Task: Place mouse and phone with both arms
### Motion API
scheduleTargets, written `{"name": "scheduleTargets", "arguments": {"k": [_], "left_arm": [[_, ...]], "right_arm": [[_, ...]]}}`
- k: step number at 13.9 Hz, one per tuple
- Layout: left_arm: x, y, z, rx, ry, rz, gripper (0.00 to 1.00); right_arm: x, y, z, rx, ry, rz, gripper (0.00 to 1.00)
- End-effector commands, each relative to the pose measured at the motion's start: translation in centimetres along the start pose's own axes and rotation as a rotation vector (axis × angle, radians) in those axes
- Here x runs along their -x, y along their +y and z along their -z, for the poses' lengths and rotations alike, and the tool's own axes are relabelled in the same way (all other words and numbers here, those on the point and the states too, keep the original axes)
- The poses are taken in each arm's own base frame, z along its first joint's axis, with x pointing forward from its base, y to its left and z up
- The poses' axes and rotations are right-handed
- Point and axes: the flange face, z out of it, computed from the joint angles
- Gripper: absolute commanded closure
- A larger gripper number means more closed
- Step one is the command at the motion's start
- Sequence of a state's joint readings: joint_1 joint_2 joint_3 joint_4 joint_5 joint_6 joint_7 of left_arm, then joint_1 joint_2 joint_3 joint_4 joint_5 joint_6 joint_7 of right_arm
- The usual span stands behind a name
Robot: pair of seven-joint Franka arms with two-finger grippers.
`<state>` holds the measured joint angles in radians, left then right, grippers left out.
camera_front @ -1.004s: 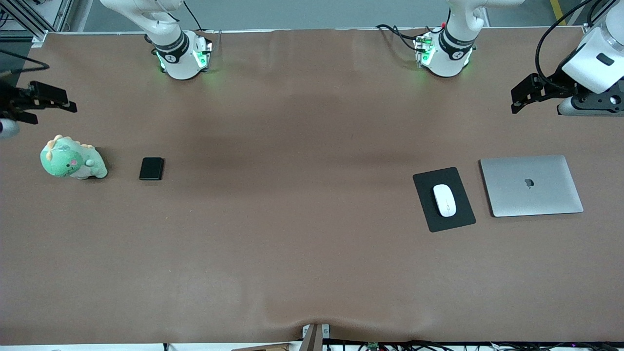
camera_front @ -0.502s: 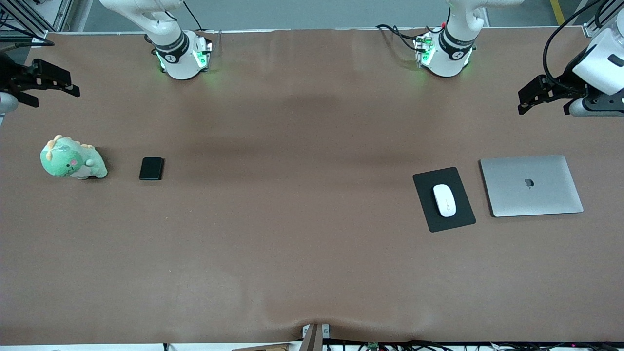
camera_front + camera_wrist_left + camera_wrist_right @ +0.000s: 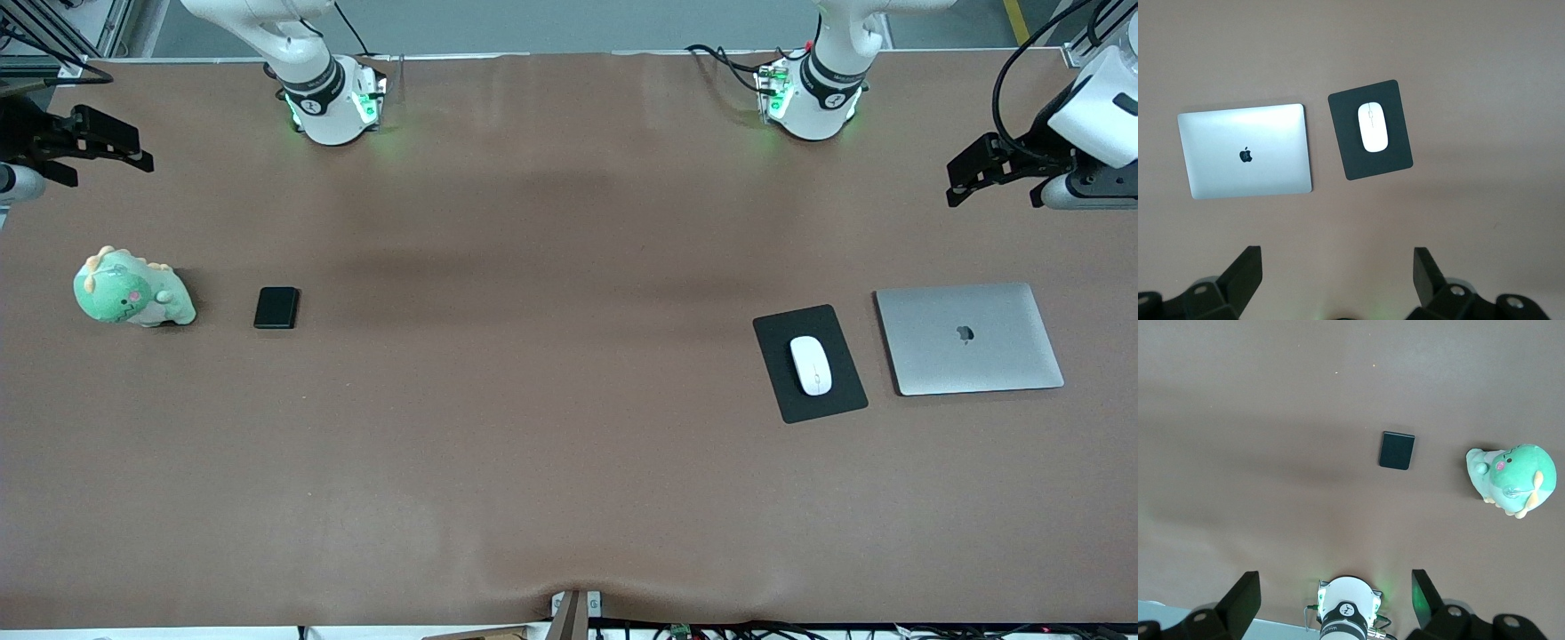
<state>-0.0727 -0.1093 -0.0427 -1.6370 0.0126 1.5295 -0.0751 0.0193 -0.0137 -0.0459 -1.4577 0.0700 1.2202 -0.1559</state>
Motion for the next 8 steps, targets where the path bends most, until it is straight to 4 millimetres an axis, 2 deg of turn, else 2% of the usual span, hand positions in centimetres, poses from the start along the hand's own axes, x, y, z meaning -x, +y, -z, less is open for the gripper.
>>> {"name": "scheduleTargets", "arguments": {"k": [1,8], "left_arm": [[0.67,-0.08,1.40,0.005,0.024,0.007,0.00],[-0.06,0.04,0.90,0.006,0.022,0.007,0.00]], "right_arm": [[1.08,-0.15,0.11,0.020,0.015,-0.019,0.00],[0.87,0.08,0.45,0.033,0.044,-0.023,0.00]]}}
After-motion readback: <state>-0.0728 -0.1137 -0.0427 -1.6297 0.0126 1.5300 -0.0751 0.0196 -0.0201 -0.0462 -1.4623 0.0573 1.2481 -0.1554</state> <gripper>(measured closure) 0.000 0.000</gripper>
